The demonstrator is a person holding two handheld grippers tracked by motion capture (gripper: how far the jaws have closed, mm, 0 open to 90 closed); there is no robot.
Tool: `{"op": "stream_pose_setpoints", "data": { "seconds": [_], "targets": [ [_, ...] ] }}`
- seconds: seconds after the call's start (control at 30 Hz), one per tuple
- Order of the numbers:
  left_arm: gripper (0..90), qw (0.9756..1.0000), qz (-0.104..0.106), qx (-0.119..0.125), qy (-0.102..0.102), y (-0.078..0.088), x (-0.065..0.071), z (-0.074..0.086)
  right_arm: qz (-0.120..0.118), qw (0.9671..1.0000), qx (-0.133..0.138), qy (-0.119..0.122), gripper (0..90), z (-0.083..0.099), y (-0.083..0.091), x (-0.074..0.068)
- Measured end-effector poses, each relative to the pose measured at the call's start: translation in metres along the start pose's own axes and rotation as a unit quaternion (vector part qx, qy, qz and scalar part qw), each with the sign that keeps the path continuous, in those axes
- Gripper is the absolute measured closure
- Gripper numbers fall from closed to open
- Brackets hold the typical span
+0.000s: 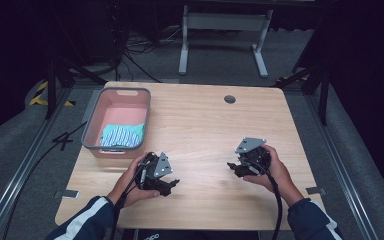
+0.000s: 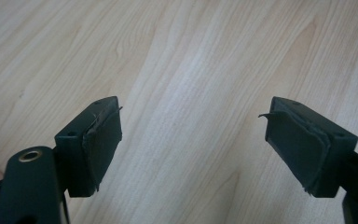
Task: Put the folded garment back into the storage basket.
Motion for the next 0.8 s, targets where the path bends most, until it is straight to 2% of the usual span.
{"op": "stream_pose_setpoints", "data": {
  "seconds": [0.07,0.1,0.17,0.27,0.33,0.37,0.4,0.5,0.8],
  "targets": [
    [18.8,1.0000,0.001,-0.001,0.000,-0.001,0.000,0.001,0.000,1.0000,0.001,-0.001,32.6,0.005,0.000,0.000],
    [18.8,1.0000,0.007,0.002,0.003,-0.002,0.001,0.003,0.002,1.0000,0.000,-0.003,32.5,0.014,0.001,0.000],
    [18.7,0.9999,0.011,0.002,0.005,-0.003,0.001,0.005,0.001,1.0000,0.002,-0.004,32.5,0.017,0.001,0.001],
    [18.6,0.9999,0.008,-0.006,0.012,-0.006,0.001,0.010,-0.001,0.9999,0.006,-0.011,32.1,0.031,0.002,0.001],
    [18.6,0.9997,0.012,-0.010,0.020,-0.008,0.002,0.014,-0.003,0.9996,0.009,-0.025,31.8,0.044,0.002,0.002],
    [18.6,0.9997,0.012,-0.010,0.020,-0.008,0.002,0.014,-0.003,0.9996,0.009,-0.025,31.8,0.044,0.002,0.002],
    [18.4,0.9996,0.013,-0.014,0.018,-0.009,0.002,0.017,-0.002,0.9993,0.013,-0.035,31.4,0.054,0.002,0.004],
    [18.4,0.9995,0.015,-0.017,0.021,-0.013,0.002,0.021,0.001,0.9989,0.015,-0.045,30.4,0.062,0.001,0.006],
    [18.2,0.9985,0.047,-0.015,0.026,-0.022,0.007,0.028,-0.006,0.9962,0.030,-0.082,28.2,0.093,0.003,0.009]
  ]
}}
Point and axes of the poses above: each handheld gripper's, and its own axes: y roughly backward along the jaws, z roughly out of its underside, x roughly to its right, the point moved 4 cm from there along -y, roughly forward along the jaws, and after that the axes turned 4 degrees about -z, right-handed, at the moved point
